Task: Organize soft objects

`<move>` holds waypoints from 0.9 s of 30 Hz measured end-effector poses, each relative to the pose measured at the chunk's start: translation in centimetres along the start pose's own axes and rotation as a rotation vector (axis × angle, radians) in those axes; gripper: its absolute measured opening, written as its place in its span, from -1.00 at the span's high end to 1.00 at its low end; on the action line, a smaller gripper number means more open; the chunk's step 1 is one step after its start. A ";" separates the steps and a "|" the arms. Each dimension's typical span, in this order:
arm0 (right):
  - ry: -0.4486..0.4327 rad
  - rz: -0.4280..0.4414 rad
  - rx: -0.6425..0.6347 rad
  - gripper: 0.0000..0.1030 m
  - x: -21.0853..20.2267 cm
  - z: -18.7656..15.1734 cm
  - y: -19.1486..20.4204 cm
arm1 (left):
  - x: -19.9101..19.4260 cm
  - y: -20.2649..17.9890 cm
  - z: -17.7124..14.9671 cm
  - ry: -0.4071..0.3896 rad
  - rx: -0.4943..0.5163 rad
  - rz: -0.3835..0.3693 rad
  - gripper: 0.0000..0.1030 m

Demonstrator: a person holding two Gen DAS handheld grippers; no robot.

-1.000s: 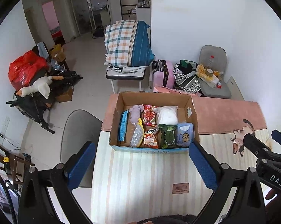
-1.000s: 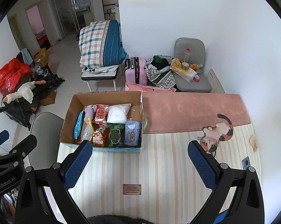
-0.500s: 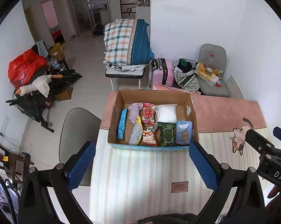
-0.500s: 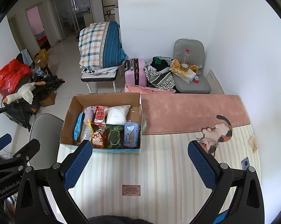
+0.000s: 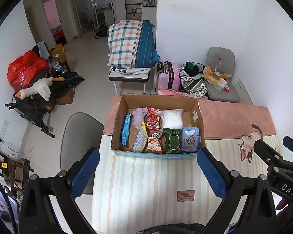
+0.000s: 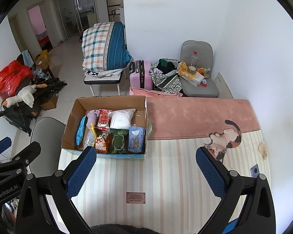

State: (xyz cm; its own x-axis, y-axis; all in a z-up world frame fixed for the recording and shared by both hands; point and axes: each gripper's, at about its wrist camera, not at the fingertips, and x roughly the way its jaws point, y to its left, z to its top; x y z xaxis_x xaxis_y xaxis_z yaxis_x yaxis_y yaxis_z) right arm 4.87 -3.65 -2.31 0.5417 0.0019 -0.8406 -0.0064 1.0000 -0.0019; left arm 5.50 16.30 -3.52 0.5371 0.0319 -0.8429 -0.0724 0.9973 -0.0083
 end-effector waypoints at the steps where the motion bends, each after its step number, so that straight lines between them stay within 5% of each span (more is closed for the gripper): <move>1: 0.000 -0.001 -0.001 -1.00 0.0 -0.2 -0.1 | 0.0 0.0 0.0 0.000 0.001 0.001 -0.98; 27: -0.015 -0.012 -0.008 -1.00 -0.6 -0.5 -0.3 | -0.1 0.0 0.2 0.002 0.001 0.001 -0.98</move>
State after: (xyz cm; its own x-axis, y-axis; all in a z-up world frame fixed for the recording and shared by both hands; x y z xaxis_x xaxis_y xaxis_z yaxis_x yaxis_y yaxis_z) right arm 4.16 -3.99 -2.07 0.5540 -0.0097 -0.8324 -0.0068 0.9998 -0.0162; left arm 5.61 16.29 -3.33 0.5352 0.0326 -0.8441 -0.0717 0.9974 -0.0070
